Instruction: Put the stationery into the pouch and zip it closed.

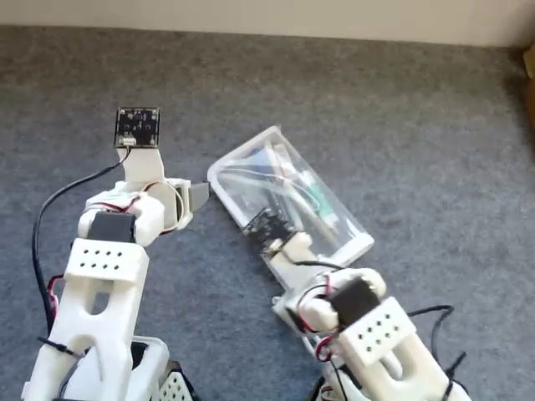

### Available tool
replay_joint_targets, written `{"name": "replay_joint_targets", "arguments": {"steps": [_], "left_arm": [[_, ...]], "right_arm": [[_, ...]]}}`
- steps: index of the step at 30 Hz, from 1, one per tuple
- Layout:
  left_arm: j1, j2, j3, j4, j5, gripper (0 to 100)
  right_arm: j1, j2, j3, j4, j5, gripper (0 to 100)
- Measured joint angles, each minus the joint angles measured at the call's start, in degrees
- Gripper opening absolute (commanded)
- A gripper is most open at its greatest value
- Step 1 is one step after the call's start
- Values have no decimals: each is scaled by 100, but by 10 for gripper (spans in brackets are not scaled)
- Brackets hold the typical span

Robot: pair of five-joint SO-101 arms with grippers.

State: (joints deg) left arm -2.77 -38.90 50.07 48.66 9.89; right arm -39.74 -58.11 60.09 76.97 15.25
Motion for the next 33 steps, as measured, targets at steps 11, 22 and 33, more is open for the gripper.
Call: {"name": "replay_joint_targets", "arguments": {"steps": [11,22,33], "left_arm": [[9,-18,70,0,0,284],[0,-26,70,0,0,284],[0,-26,70,0,0,284]], "right_arm": [[-536,1319,0,-343,-308,128],[-536,1943,0,-668,-308,128],[-536,3051,0,-993,-308,127]]}}
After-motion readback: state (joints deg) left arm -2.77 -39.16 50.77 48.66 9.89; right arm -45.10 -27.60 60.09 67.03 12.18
